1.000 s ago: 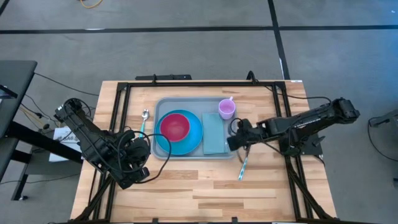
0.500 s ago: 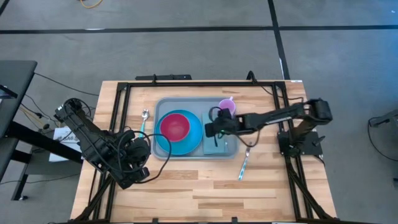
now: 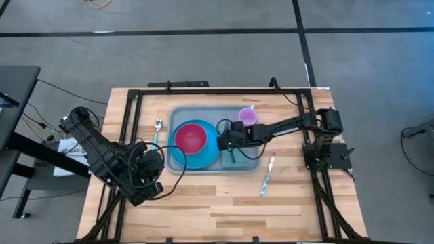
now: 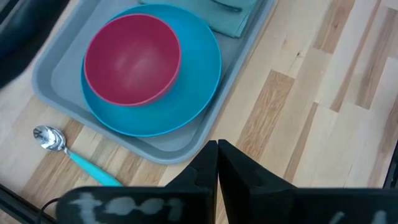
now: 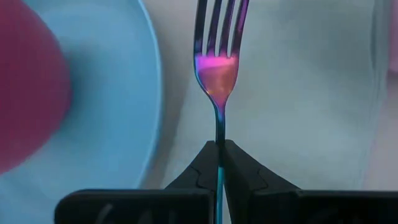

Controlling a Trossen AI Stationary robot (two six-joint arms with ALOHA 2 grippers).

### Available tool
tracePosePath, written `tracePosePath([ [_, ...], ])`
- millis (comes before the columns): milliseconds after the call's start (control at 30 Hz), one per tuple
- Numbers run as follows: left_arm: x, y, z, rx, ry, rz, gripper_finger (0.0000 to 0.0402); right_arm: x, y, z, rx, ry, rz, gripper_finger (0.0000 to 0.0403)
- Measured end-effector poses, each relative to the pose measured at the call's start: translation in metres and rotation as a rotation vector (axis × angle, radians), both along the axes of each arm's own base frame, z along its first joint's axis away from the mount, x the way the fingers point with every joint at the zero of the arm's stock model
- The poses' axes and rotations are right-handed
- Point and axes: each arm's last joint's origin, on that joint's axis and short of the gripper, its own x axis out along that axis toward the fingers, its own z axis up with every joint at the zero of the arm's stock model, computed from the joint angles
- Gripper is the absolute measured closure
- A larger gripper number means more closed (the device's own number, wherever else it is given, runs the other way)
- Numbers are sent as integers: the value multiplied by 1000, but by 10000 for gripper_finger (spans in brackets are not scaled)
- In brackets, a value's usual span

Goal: Set up tray
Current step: Put the purple fork on the blue napkin, then put the blue spoon on the napkin to the right of the purple fork

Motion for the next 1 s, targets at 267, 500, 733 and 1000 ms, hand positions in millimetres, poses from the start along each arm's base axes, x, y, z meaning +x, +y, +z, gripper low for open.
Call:
tracePosePath([
  [267, 0, 0, 0, 0, 0, 0, 401, 15, -11, 10, 37, -46, 20, 379],
  [500, 0, 0, 0, 0, 0, 0, 401, 10, -19, 7, 74, 1, -10, 348],
  [733, 0, 0, 0, 0, 0, 0, 401, 11, -19, 9, 103, -12, 10, 341],
  [1000, 0, 0, 0, 0, 0, 0, 401, 32, -15, 43, 119, -91, 380, 341],
])
